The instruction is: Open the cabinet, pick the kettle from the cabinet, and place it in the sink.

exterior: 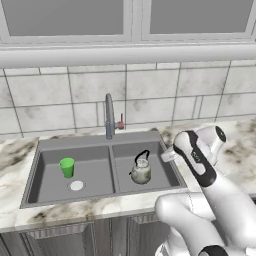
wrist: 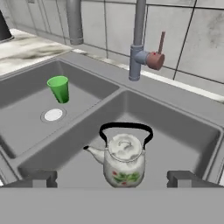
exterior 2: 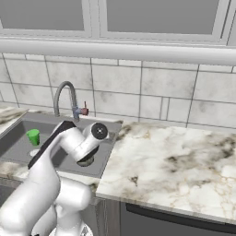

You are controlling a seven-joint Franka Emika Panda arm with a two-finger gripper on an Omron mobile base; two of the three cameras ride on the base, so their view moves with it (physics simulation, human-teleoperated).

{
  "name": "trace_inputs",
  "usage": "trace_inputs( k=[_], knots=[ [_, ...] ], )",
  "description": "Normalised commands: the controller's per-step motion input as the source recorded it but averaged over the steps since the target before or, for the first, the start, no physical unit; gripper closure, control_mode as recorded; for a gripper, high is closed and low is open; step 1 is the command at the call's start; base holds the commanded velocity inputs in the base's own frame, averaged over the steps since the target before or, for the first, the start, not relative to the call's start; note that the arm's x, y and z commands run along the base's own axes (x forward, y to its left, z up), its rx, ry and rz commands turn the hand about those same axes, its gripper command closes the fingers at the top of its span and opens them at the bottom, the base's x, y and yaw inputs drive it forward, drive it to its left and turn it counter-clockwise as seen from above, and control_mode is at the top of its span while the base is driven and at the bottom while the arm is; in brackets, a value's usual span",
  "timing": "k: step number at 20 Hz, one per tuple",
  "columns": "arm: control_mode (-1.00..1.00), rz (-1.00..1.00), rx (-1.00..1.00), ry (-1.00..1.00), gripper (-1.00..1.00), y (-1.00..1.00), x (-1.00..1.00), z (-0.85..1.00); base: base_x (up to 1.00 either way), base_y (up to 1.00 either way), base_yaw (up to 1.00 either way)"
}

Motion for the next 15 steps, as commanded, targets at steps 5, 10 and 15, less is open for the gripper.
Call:
trace_inputs(
  k=[5,10,15],
  knots=[
    [-1.00,-0.04,-0.09,0.02,-1.00,-0.02,-0.43,0.48,0.00,0.00,0.00],
    [-1.00,-0.09,-0.11,0.00,-1.00,-0.01,-0.46,0.38,0.00,0.00,0.00],
    [-1.00,-0.13,-0.10,0.00,-1.00,-0.02,-0.48,0.30,0.00,0.00,0.00]
  ],
)
